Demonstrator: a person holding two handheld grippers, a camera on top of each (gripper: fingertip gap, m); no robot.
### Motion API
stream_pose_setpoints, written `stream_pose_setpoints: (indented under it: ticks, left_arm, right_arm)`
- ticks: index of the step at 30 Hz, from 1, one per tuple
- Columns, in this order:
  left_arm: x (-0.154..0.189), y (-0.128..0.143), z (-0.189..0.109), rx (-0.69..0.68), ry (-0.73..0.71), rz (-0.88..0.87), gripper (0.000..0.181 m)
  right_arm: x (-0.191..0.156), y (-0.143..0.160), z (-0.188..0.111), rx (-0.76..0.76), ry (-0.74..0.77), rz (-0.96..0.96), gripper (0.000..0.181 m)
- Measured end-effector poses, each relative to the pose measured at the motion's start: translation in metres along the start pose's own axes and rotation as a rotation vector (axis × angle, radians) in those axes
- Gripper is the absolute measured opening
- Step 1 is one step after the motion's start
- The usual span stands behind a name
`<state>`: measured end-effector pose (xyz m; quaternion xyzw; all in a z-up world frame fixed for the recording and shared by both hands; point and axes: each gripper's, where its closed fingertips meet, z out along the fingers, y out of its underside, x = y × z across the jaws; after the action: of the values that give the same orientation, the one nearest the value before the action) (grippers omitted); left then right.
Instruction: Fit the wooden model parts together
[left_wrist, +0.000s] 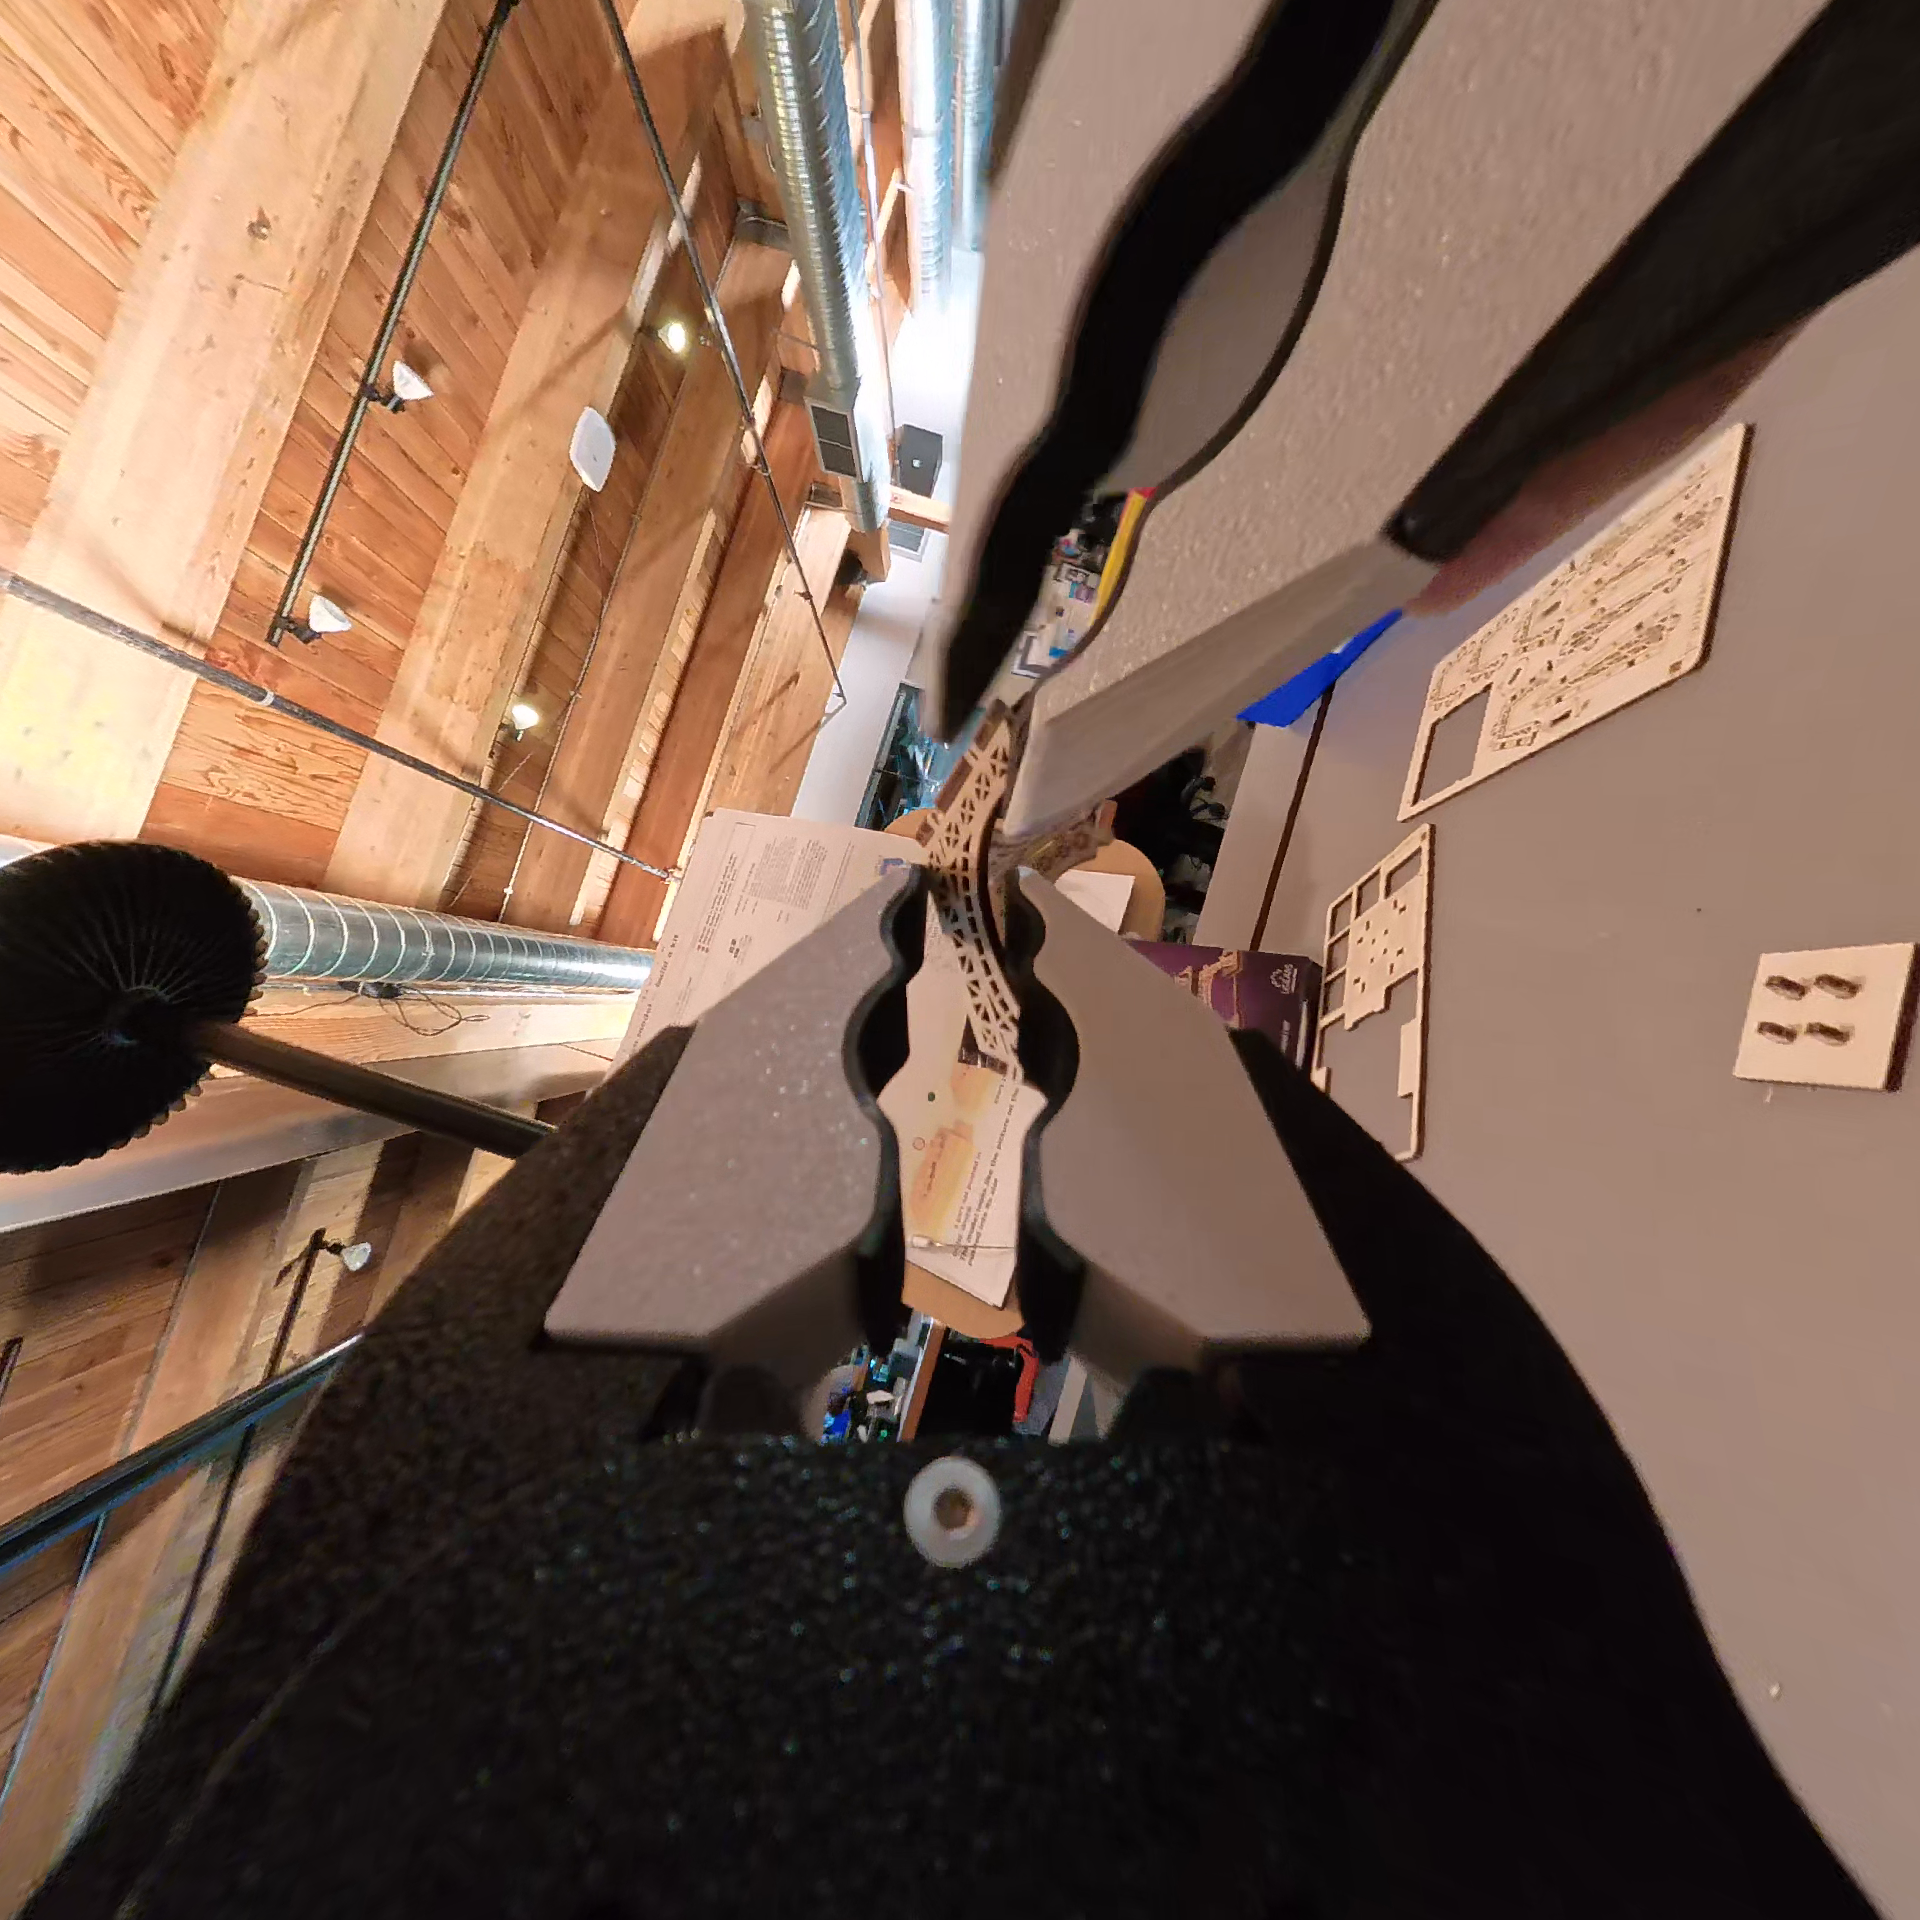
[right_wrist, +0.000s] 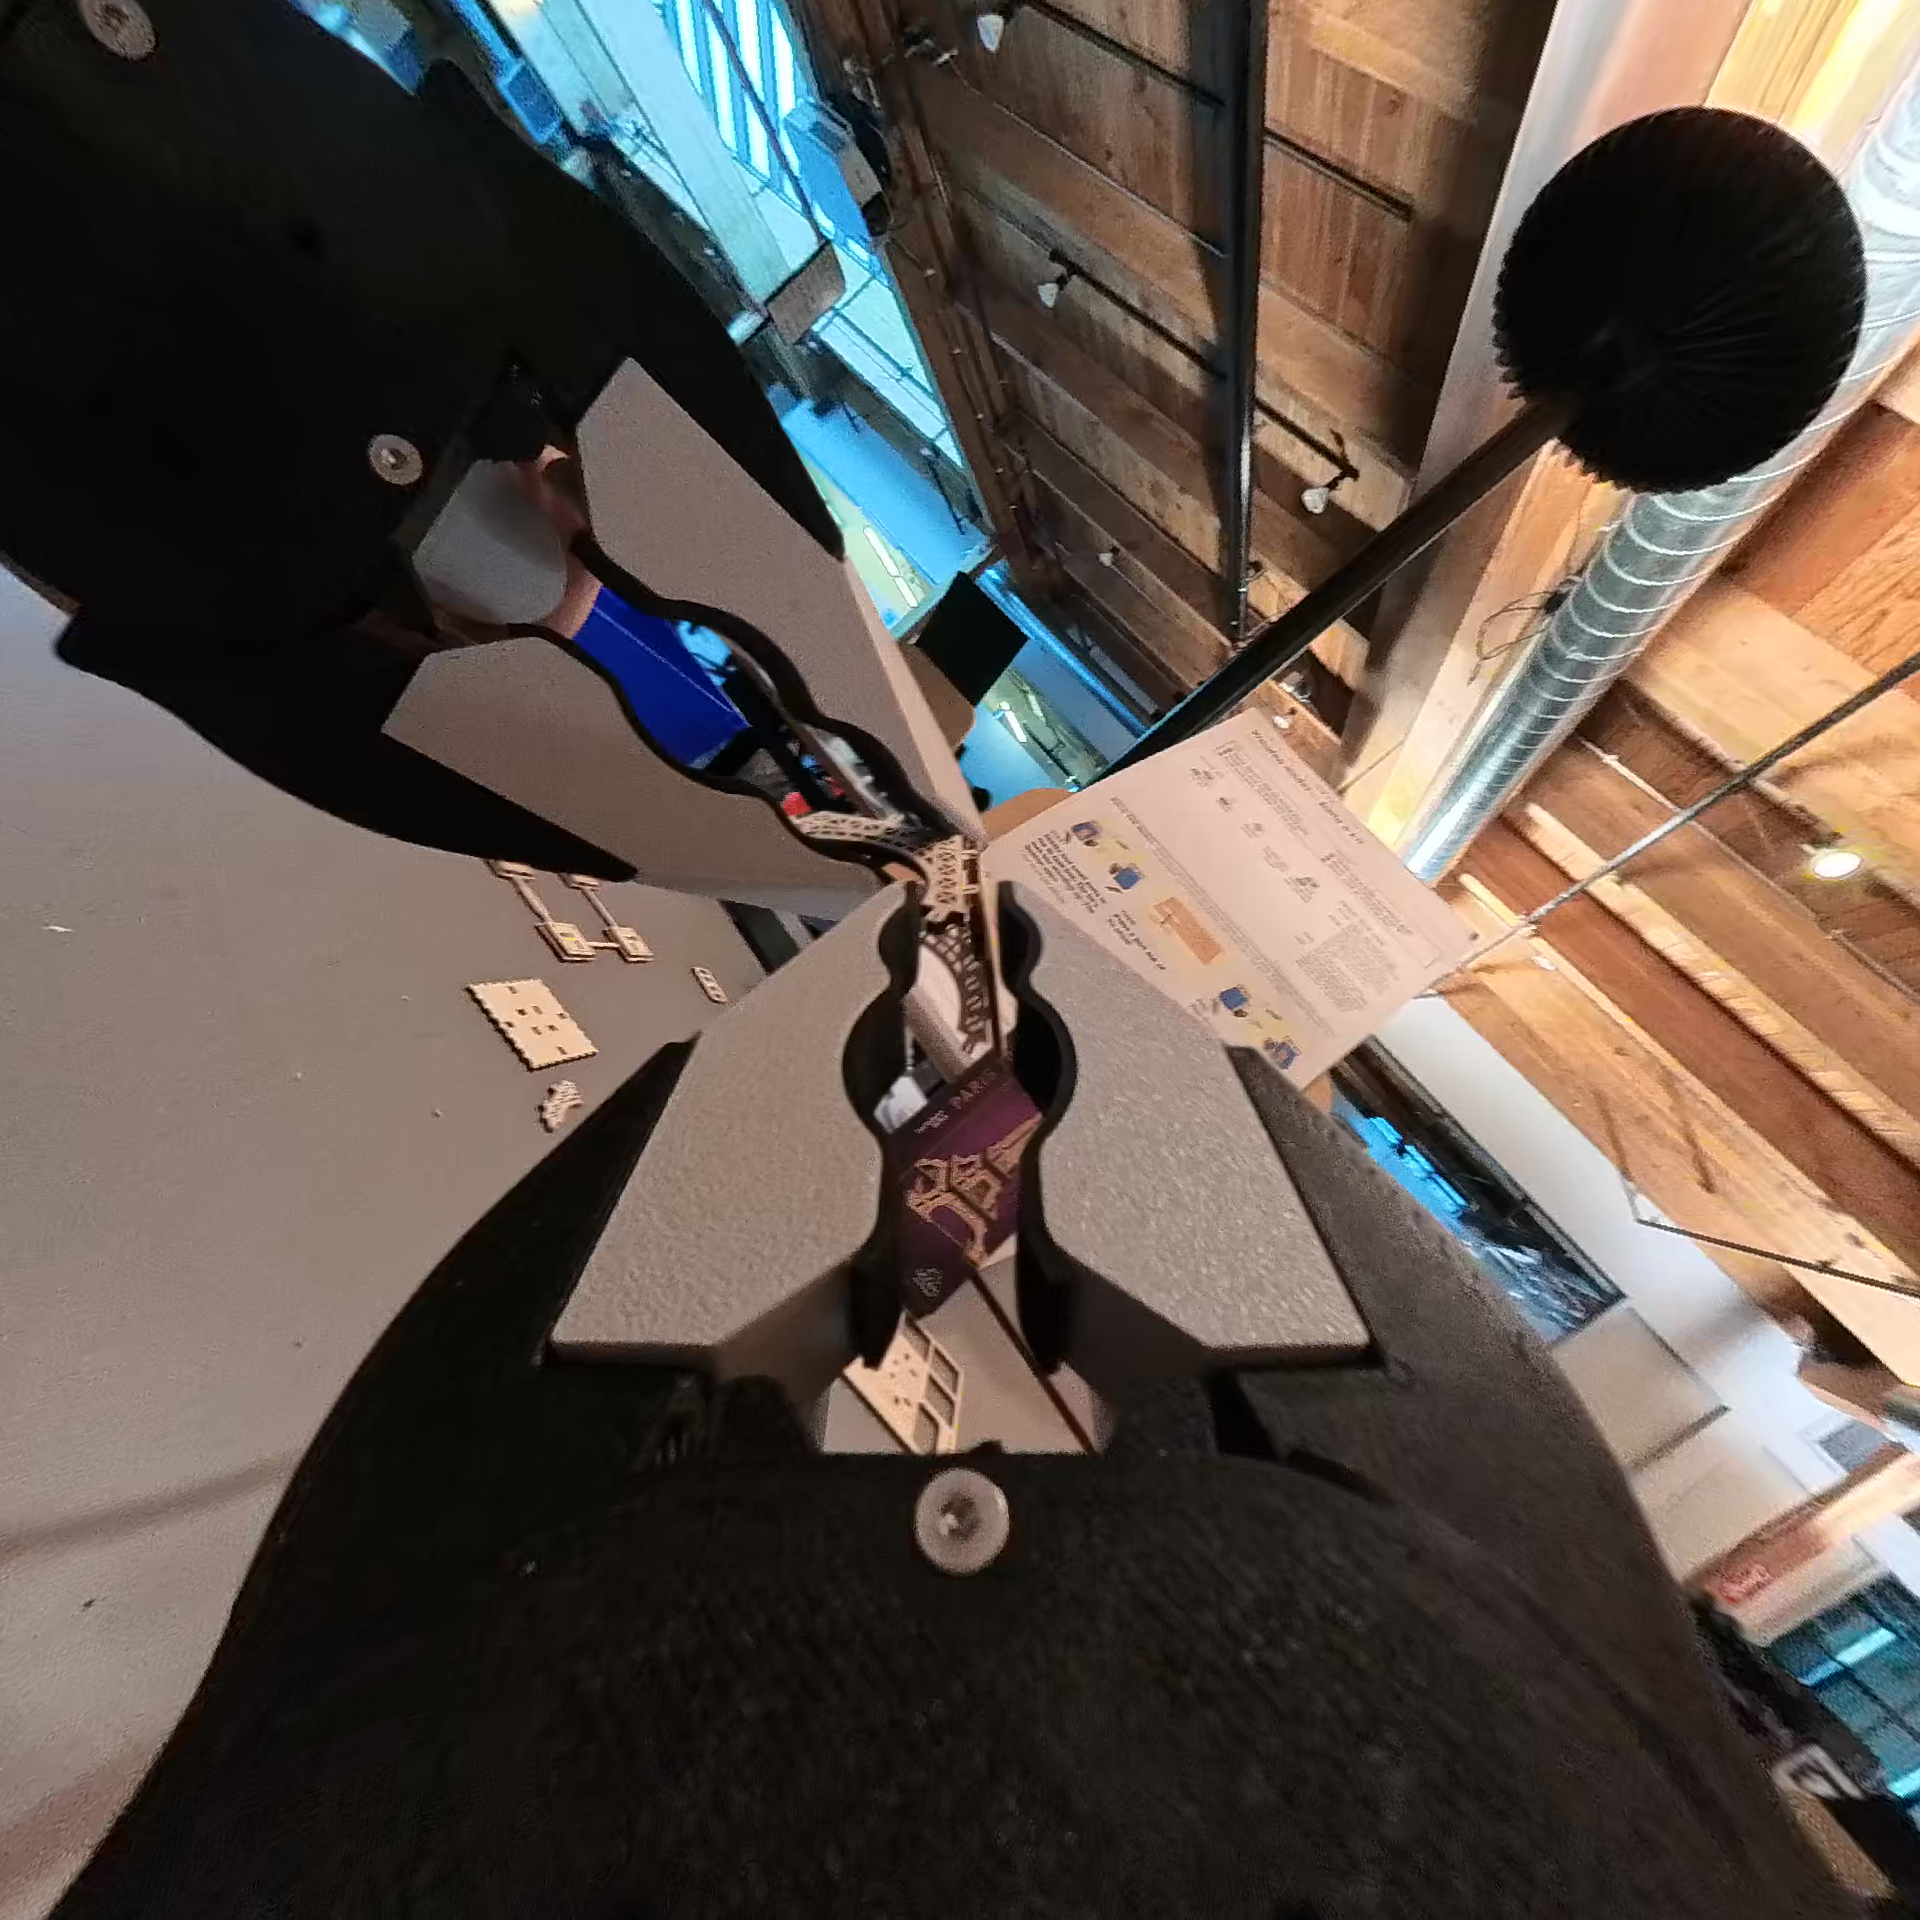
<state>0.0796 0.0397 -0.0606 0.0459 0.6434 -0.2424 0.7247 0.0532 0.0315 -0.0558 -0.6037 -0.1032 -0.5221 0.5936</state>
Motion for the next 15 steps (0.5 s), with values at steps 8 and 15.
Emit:
stream_pose_setpoints:
  ticks: [8,15]
  left_arm:
    - [0.010,-0.003,0.000,0.006,0.039,0.044,0.011]
    - [0.013,-0.005,0.000,0.011,0.044,0.086,0.011]
  right_arm:
    - [-0.008,0.010,-0.001,-0.042,-0.110,-0.006,0.017]
    - [-0.011,0.012,-0.002,-0.045,-0.135,-0.016,0.013]
